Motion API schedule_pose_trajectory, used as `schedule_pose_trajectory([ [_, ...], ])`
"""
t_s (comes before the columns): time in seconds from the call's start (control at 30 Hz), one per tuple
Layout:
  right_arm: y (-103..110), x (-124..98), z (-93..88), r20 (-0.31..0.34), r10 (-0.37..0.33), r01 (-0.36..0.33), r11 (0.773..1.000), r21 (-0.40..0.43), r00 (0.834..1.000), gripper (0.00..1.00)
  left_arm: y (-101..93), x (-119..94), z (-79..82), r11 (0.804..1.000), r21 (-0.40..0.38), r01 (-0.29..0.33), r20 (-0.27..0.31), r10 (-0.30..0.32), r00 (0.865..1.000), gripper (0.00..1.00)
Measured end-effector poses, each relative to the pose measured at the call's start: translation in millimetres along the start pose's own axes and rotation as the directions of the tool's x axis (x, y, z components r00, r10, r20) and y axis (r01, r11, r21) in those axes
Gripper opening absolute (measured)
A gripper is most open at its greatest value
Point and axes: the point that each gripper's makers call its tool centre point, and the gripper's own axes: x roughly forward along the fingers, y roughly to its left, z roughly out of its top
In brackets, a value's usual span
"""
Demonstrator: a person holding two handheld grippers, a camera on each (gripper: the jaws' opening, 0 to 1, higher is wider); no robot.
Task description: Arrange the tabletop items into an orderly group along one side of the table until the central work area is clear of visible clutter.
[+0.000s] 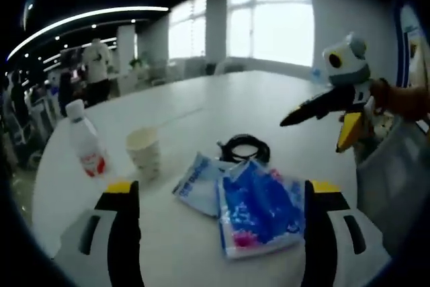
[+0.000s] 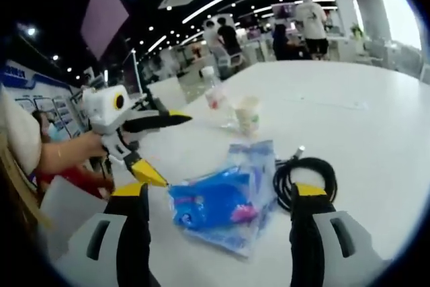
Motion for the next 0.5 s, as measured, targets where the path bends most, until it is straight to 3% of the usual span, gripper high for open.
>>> schedule_pose_trajectory([
  [0.27, -3, 15, 11.2, 0.064, 0.041, -0.04, 0.999, -0.023, 0.997, 0.77, -5.7, 0, 1.0, 0.999, -0.032, 0.014, 0.013, -0.014, 1.0, 0.99],
  [0.5, -19, 35, 5.2, 0.071, 0.025, -0.02, 0.997, -0.072, 0.997, 0.69, -6.3, -4, 3.0, 1.0, -0.015, 0.013, 0.009, -0.013, 1.0, 0.99],
])
